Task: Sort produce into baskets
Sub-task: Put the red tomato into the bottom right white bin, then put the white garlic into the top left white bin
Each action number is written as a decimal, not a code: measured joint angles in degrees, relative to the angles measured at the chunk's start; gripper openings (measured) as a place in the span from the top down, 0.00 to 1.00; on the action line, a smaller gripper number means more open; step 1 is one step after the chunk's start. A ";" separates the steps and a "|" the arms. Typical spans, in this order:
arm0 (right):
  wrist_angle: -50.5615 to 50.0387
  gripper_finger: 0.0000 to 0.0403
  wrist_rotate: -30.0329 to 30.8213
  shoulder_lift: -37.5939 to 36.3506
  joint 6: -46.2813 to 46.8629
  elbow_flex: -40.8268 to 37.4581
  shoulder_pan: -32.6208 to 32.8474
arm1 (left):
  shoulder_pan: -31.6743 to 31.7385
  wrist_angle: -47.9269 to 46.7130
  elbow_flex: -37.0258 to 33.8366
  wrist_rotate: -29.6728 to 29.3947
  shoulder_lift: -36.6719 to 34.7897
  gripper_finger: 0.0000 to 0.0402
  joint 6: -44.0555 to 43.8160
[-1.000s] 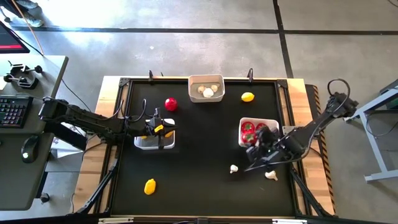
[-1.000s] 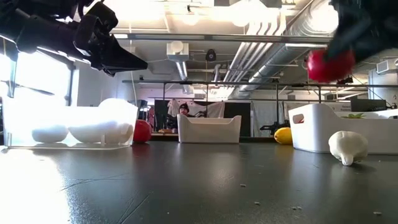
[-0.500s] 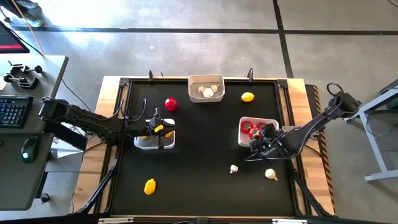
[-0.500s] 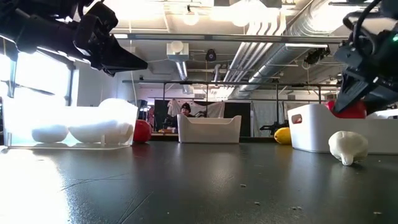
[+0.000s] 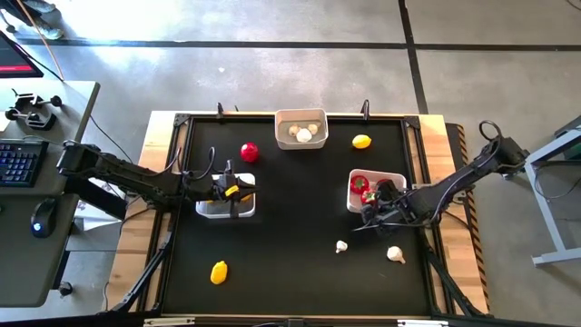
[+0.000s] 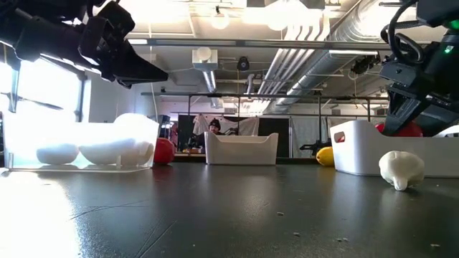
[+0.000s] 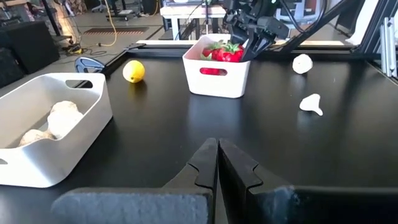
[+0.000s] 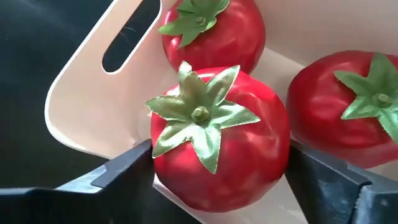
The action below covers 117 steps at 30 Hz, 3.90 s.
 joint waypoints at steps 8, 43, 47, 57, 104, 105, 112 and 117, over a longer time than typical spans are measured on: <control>-4.07 0.08 -0.05 0.00 -5.18 4.59 0.00 | 0.00 -1.78 0.00 0.00 0.00 1.00 -0.93; 9.76 0.65 -4.71 36.07 -32.69 30.87 14.04 | -4.83 -3.00 0.00 0.04 0.00 1.00 -1.93; 8.91 0.47 -4.05 37.64 -32.55 31.15 12.73 | -4.83 -3.01 0.00 0.04 0.00 1.00 -2.03; 6.00 0.37 -1.99 37.64 -32.36 31.21 12.28 | -4.83 -3.04 0.00 0.04 0.00 1.00 -2.01; 13.27 0.72 -18.04 37.66 -71.94 31.17 -0.49 | -4.83 -4.58 0.00 0.04 0.00 1.00 -1.89; 13.28 0.74 -18.13 37.65 -72.00 31.17 -0.71 | -4.81 -4.58 0.00 0.04 0.01 1.00 -1.89; 9.58 0.79 -13.99 37.57 -72.49 36.16 -3.92 | -4.81 -4.73 0.00 0.06 0.00 1.00 -1.99; 1.77 0.79 -7.29 37.54 -78.10 41.91 -11.04 | -4.81 -4.74 0.00 0.06 0.00 1.00 -2.01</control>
